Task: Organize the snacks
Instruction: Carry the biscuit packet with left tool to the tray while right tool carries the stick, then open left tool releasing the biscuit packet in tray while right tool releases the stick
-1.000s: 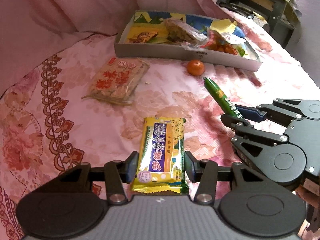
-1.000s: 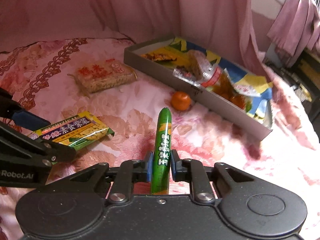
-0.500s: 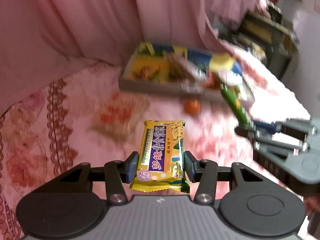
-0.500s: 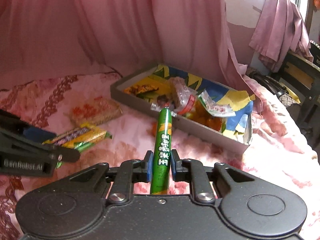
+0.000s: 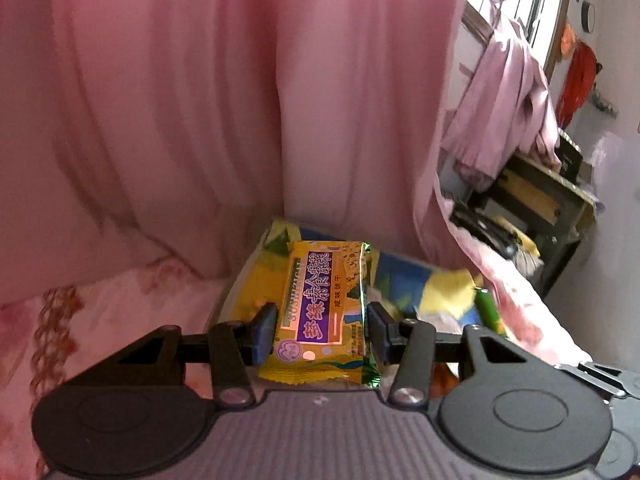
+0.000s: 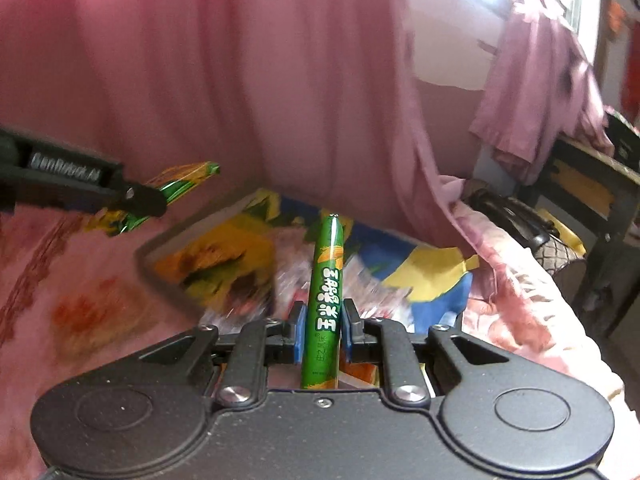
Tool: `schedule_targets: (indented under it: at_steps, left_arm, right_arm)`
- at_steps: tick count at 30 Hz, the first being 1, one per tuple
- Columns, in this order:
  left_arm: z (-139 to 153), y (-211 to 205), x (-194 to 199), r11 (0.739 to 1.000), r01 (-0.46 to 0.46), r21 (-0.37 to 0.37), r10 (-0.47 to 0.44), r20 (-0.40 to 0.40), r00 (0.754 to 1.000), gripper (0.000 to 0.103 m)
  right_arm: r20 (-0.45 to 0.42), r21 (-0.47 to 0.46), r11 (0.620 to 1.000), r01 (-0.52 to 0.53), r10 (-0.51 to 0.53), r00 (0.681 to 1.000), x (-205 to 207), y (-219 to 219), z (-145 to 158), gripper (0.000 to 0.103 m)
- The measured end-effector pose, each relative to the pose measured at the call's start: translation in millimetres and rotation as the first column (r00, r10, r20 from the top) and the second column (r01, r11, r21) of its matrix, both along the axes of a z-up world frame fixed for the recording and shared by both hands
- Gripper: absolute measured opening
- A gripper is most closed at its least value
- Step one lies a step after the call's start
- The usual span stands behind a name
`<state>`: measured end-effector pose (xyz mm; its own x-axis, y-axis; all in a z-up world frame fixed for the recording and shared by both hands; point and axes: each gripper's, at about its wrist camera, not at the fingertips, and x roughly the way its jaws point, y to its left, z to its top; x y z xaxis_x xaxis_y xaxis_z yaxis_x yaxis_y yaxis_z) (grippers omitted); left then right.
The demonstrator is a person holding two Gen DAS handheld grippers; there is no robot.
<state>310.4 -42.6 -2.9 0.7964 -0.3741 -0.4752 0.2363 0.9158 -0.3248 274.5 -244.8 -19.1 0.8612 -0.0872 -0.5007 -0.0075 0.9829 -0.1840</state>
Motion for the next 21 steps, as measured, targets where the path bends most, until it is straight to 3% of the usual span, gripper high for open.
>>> schedule_targets:
  at_steps: [5,10,21]
  left_arm:
    - [-11,5,39,0.999,-0.036,-0.004,0.037,0.026,0.999,0.053]
    - [-27,7,67,0.999,-0.041,-0.028,0.042,0.032,0.999,0.053]
    - [-52,-27,75,0.995,0.097,0.02,-0.097,0.016,0.995,0.053]
  right_arm:
    - [0.057,0.037,0.999,0.02,-0.022,0.998,35,-14,-1,0.019]
    - [0.045,0.036,0.998,0.058,-0.059,0.997,64,-22,-9,0.019]
    - [-0.074,0.094,0.982,0.162,-0.155,0.985,94,-46,-34,0.019]
